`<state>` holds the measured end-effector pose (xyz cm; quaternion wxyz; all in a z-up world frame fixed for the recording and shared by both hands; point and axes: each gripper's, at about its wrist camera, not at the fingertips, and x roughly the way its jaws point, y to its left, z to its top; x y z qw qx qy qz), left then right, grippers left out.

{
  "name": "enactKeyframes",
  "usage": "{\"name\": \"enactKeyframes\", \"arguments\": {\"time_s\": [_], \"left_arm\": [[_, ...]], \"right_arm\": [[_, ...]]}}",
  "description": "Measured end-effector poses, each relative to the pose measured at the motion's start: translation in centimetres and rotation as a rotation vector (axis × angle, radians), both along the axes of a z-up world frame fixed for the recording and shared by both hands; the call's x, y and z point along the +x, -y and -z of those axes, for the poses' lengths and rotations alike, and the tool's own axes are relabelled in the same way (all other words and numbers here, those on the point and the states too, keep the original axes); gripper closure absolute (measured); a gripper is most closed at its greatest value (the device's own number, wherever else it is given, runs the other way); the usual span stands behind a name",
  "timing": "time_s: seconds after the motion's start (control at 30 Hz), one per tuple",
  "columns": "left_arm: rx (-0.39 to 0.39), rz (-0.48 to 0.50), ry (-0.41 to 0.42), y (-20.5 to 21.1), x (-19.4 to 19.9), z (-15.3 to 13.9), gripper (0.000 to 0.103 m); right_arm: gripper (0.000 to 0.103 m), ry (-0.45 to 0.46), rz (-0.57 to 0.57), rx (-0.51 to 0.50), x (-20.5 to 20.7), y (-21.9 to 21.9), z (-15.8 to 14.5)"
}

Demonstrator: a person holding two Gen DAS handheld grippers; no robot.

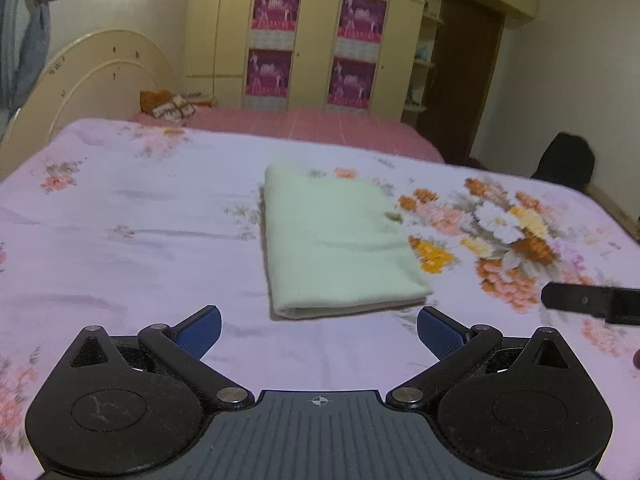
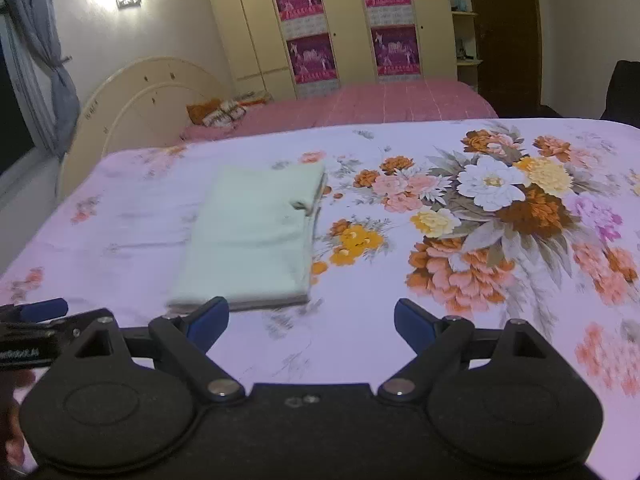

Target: Fold small clothes

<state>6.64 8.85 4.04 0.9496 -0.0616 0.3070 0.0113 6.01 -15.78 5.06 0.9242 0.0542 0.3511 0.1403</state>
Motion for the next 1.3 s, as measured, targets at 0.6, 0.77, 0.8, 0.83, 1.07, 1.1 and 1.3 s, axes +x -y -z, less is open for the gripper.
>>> {"name": "enactKeyframes", "arguments": {"time_s": [0.6, 0.77, 0.8, 0.83, 1.07, 1.1, 1.3], "left_arm": [[-0.031, 0.058, 0.075, 3.3, -8.0, -2.2, 0.0], [-0.028, 0.059, 0.086, 3.3, -8.1, -2.5, 0.0], [-0.028, 0.06, 0.086, 3.4, -8.1, -2.5, 0.0], [-0.029, 0.062, 0.087, 3.4, -8.1, -2.5, 0.0], [-0.025, 0.066, 0.094, 3.4, -7.9, -2.7, 0.0], [-0.025, 0.065, 0.093, 3.5, -8.0, -2.7, 0.0], [-0.025, 0.067, 0.096, 3.6, -7.9, -2.8, 0.0]], "right_arm": [[0.012, 0.141, -0.012, -0.076, -8.8, -1.7, -2.3], [0.011, 0.148, -0.006, -0.076, -8.9, -1.6, -2.5], [0.011, 0.149, -0.005, -0.078, -9.0, -1.6, -2.5], [0.011, 0.148, -0.004, -0.08, -9.0, -1.6, -2.5], [0.011, 0.152, 0.001, -0.083, -9.0, -1.5, -2.6], [0.011, 0.151, 0.003, -0.084, -8.9, -1.5, -2.6], [0.01, 0.151, 0.012, -0.085, -9.0, -1.7, -2.9]]}}
